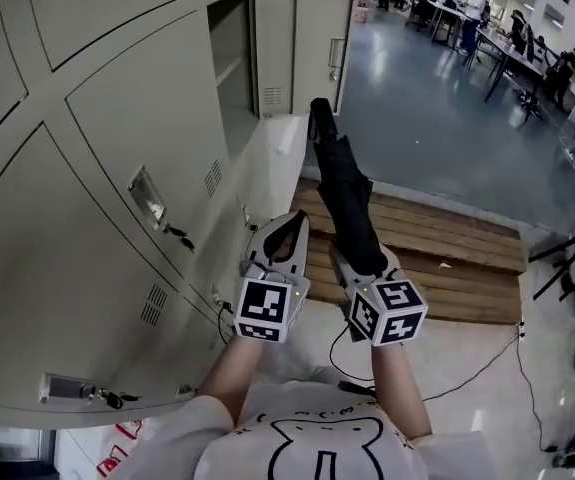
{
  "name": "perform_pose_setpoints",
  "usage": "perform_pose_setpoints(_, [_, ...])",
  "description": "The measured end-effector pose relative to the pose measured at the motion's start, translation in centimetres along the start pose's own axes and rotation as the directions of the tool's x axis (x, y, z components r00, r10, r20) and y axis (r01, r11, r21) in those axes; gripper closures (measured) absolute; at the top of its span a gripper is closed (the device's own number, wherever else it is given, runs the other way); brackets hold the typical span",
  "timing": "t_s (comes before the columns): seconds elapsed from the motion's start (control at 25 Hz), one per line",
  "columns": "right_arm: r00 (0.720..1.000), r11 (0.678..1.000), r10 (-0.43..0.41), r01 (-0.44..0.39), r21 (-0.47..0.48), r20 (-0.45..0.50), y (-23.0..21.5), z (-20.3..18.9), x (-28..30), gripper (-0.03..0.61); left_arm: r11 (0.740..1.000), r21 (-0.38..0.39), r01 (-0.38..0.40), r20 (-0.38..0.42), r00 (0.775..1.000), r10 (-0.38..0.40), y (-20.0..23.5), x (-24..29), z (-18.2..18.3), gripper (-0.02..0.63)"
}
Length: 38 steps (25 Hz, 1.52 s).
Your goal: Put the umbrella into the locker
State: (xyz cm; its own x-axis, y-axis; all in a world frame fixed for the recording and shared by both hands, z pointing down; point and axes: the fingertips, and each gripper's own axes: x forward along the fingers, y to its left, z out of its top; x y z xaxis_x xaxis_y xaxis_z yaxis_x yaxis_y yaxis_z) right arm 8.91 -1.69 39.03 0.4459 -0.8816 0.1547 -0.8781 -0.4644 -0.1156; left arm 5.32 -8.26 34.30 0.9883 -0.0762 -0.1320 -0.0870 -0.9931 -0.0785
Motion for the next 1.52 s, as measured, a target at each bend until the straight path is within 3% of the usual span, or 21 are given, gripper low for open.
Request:
perform_pose_setpoints(0.48, [0.992,0.992,0.123,-0.123,0.005,-0.033,-4.6,0.6,8.2,0.364,0.995,0.013,-0.096,-0.041,0.995,0.096,3.5,7.7,-2.5,0.611])
perform_pose_setpoints(0.84, [0.967,0.97,0.242,-0.242,0.001,-0.086,-9.2,1.5,15.6,0.364,0.974,0.015,-0.224,-0.057,0.973,0.224,7.3,14.4,-4.0,0.611])
perform_pose_setpoints(1.08, [0.92,0.929,0.362,-0.369,-0.022,-0.153,-10.4,2.1,21.1,0.364,0.934,0.019,-0.357,-0.065,0.932,0.357,11.1,17.6,-4.6,0.611])
perform_pose_setpoints(1.52, [0.78,0.803,0.551,-0.592,-0.066,-0.295,-9.1,1.3,27.6,0.364,0.821,0.03,-0.571,-0.074,0.817,0.571,15.7,18.8,-5.6,0.611])
